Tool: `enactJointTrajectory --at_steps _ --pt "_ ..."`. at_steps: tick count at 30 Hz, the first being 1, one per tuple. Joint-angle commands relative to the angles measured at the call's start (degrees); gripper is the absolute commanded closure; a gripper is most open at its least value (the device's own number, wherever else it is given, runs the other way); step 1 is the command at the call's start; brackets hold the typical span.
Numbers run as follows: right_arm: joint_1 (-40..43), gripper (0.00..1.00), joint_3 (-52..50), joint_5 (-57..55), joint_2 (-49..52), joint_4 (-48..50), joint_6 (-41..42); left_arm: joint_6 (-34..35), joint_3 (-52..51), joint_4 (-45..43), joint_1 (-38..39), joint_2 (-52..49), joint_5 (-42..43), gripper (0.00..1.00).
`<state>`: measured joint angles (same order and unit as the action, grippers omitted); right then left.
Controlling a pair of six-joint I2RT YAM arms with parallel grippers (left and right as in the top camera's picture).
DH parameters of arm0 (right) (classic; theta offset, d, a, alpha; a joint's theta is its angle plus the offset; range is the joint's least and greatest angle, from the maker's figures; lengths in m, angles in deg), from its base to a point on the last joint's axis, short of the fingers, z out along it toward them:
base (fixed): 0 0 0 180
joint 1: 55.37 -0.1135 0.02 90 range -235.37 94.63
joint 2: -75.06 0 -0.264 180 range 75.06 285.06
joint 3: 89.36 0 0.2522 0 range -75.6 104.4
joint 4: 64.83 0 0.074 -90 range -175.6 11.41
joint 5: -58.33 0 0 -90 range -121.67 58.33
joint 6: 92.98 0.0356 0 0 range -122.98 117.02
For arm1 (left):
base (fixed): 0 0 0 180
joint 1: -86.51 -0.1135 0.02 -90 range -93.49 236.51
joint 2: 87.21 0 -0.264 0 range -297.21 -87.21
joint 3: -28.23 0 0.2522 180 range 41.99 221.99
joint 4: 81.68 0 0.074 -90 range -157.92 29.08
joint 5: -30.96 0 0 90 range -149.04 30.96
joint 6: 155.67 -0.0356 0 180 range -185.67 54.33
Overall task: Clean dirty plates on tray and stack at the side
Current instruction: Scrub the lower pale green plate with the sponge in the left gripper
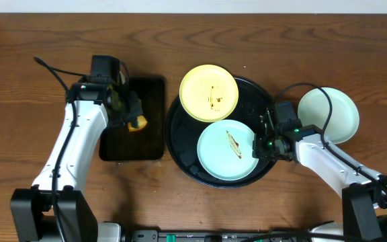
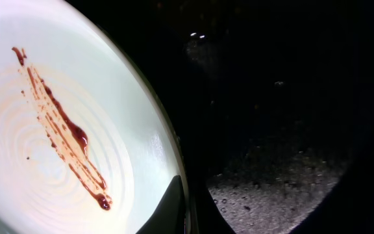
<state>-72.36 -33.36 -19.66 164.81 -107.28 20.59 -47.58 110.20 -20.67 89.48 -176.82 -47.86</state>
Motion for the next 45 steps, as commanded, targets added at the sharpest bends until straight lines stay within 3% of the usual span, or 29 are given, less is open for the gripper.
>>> enactJointTrajectory --at_steps 1,12,16,18,23,28,45 --pt "0.81 0.99 -0.24 -4.92 0.46 -0.24 -1.77 -0.48 -0.28 -0.46 2.89 -0.52 7.5 0.93" --pt "0.79 0.99 -0.24 -4.92 0.48 -0.9 -1.79 -0.07 -0.28 -8.04 20.26 -2.19 7.69 0.92" --pt "0.79 0.99 -0.24 -4.92 0.48 -0.87 -1.79 3.04 -0.28 -11.34 25.83 -5.64 8.07 0.92" --pt "0.79 0.99 -0.24 -4.92 0.48 -0.9 -1.79 3.98 -0.28 -13.75 27.76 -7.87 11.91 0.92" --pt "0.79 0.99 -0.24 -4.94 0.48 -0.9 -1.79 8.87 -0.28 -20.37 30.67 -13.81 21.42 0.93" --pt "0.79 0.99 -0.24 -4.94 0.48 -0.9 -1.81 9.03 -0.28 -24.65 32.04 -18.36 31.01 0.93" --pt "0.79 0.99 -0.24 -4.94 0.48 -0.87 -1.81 10.32 -0.63 -23.74 33.83 -21.79 39.58 0.93"
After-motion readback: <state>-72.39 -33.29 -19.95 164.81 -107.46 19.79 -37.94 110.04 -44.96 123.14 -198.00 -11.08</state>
